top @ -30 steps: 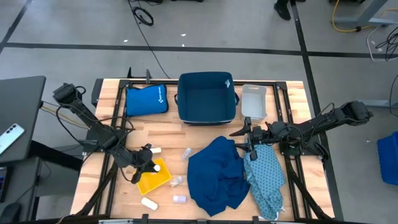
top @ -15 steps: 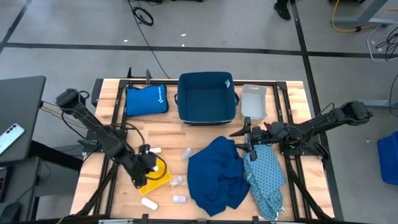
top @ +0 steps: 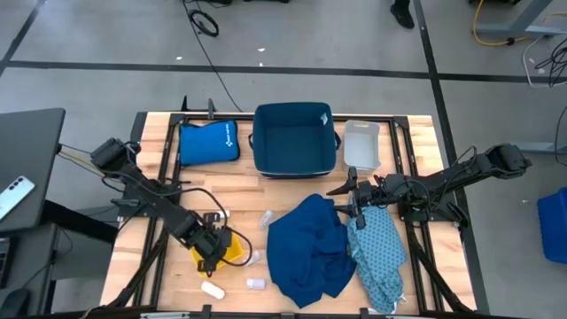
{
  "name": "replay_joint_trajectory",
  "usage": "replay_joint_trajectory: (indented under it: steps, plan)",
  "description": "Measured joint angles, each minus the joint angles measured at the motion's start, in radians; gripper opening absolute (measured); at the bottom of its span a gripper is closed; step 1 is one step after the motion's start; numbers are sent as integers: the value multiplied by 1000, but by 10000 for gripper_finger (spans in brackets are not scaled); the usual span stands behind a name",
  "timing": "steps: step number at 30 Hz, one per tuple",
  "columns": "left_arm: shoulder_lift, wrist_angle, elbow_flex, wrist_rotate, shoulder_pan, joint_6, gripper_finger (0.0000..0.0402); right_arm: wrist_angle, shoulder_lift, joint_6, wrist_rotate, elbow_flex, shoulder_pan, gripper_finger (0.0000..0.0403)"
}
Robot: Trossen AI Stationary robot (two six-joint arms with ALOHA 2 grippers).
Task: Pick & Place Medicine items
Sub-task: Put the top left white rolled gauze into the yellow bin, then put the top white rolled gauze into the yellow bin
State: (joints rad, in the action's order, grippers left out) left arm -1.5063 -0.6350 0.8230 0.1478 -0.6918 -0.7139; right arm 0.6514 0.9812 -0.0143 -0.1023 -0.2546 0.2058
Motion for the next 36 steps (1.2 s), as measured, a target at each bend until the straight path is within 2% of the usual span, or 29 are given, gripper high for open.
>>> replay_joint_trajectory:
  steps: [8, 14, 18, 25, 32, 36]
  plan:
    - [0, 11, 0, 8, 0, -31, 185, -9, 0, -6, 0, 0, 0, 199]
    - [0, 64, 0, 8, 0, -26, 235, -15, 0, -7, 0, 0, 0, 199]
    - [3, 94, -1, 43, 0, 8, 243, -14, 0, -7, 1, 0, 0, 199]
    - [61, 98, -1, 233, -2, 24, 235, -14, 0, -7, 1, 0, 0, 199]
    - [121, -44, -1, 352, 3, -32, 231, -16, 0, -7, 1, 0, 0, 199]
    - [121, -117, -4, 375, 38, -53, 231, -20, 0, -7, 1, 0, 0, 199]
